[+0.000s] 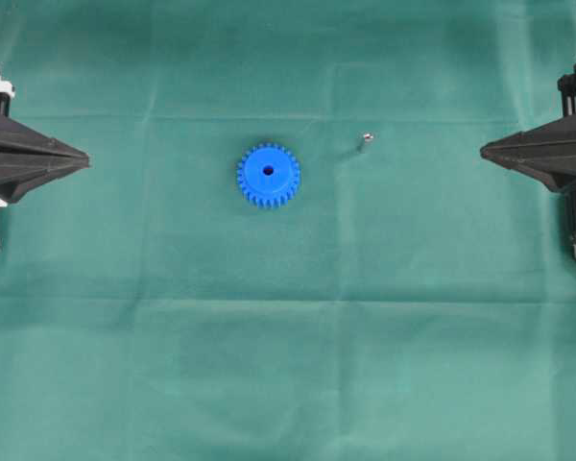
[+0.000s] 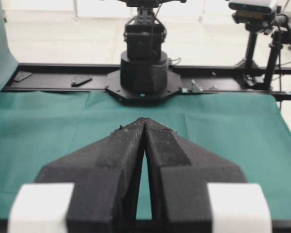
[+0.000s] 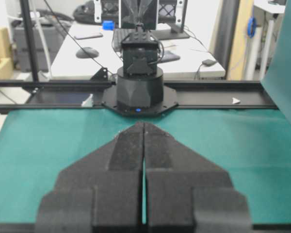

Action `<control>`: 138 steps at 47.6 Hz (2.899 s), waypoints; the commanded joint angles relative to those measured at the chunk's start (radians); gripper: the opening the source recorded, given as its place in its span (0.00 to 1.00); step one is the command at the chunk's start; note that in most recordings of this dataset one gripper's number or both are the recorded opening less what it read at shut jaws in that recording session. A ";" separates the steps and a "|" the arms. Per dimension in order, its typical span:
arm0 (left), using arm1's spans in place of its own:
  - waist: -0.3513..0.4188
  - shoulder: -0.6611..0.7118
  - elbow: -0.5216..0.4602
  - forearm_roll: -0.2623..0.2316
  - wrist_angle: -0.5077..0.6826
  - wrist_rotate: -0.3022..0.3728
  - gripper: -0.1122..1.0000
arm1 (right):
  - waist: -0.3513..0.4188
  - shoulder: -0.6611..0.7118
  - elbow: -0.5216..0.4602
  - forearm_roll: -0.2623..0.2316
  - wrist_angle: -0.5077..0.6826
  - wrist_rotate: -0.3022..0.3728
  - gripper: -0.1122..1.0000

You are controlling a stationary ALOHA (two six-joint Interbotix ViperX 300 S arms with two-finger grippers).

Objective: Insert the shaft placed at a random location into the center hole of the medium gear at another random location.

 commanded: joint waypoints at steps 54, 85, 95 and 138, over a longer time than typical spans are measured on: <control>-0.021 0.002 -0.035 0.014 0.043 -0.006 0.10 | -0.241 0.649 -0.049 0.012 -0.196 0.000 0.86; -0.018 0.002 -0.034 0.014 0.055 -0.005 0.10 | -0.279 0.928 -0.123 0.012 -0.224 0.000 0.86; -0.018 -0.002 -0.035 0.014 0.060 -0.005 0.10 | -0.279 0.965 -0.121 0.025 -0.225 0.000 0.81; -0.018 -0.003 -0.035 0.014 0.066 -0.006 0.10 | -0.281 0.859 -0.146 0.021 -0.112 0.000 0.22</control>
